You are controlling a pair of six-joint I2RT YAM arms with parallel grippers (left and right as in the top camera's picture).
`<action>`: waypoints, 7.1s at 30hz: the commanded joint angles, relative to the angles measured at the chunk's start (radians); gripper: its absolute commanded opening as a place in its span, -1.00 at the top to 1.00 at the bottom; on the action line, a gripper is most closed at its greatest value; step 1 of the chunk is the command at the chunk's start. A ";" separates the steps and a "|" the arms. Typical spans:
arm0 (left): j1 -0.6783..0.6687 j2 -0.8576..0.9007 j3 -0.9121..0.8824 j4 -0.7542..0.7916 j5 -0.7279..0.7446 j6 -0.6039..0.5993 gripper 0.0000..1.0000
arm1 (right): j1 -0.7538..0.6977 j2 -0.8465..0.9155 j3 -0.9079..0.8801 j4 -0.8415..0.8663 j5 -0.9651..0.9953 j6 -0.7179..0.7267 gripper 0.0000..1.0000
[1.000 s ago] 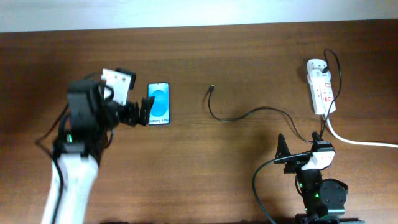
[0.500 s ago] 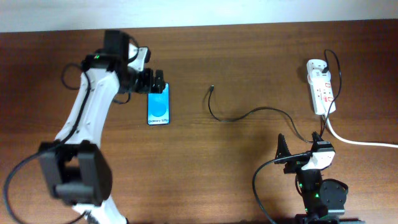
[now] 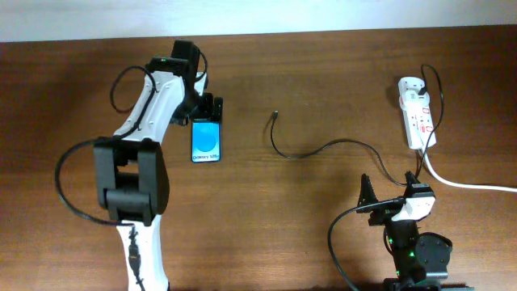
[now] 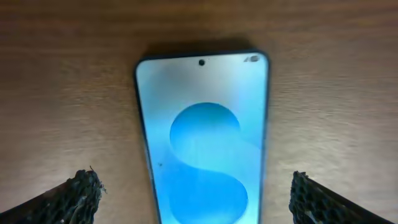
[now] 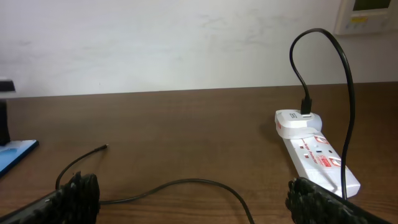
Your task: Plug charger to phone and switch on socket
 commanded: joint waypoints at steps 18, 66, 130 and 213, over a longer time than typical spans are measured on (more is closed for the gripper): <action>-0.037 0.101 -0.113 0.053 -0.025 -0.106 -0.92 | 0.007 -0.006 -0.007 -0.003 0.002 0.005 -0.97; 0.004 0.098 0.339 -0.284 0.294 -0.676 1.00 | 0.007 -0.006 -0.007 0.000 0.002 0.005 -0.97; 0.061 0.098 0.339 -0.526 1.210 -1.028 1.00 | 0.213 1.598 1.412 -0.634 -0.429 0.488 -0.93; -0.043 0.098 0.339 0.353 1.274 -0.607 0.49 | 0.379 1.509 0.954 0.421 0.084 1.561 0.92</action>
